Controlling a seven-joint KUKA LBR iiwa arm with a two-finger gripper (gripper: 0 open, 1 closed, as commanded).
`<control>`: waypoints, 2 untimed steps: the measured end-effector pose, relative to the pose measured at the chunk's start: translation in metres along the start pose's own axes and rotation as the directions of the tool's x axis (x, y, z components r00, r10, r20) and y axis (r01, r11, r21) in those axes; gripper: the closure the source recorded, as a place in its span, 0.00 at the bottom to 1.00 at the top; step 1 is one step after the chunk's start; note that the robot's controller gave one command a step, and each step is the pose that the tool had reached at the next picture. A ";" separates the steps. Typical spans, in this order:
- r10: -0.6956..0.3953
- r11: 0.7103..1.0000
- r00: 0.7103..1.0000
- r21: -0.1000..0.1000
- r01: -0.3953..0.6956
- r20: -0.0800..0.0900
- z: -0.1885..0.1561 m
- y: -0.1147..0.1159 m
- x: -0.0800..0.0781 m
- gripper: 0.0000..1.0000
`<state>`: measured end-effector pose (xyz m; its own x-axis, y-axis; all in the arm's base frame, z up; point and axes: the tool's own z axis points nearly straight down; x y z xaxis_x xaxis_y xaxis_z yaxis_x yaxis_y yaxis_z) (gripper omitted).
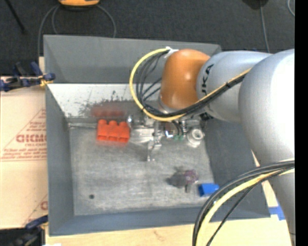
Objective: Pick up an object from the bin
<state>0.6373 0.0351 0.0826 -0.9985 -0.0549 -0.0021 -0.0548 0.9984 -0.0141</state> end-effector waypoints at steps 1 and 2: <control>0.000 1.000 1.000 -0.010 0.000 0.028 -0.002 0.004 -0.004 1.00; -0.031 0.999 0.999 -0.011 0.031 0.007 -0.129 0.002 -0.010 1.00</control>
Offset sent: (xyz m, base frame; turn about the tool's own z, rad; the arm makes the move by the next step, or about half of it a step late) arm 0.0000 0.0000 0.0000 0.0000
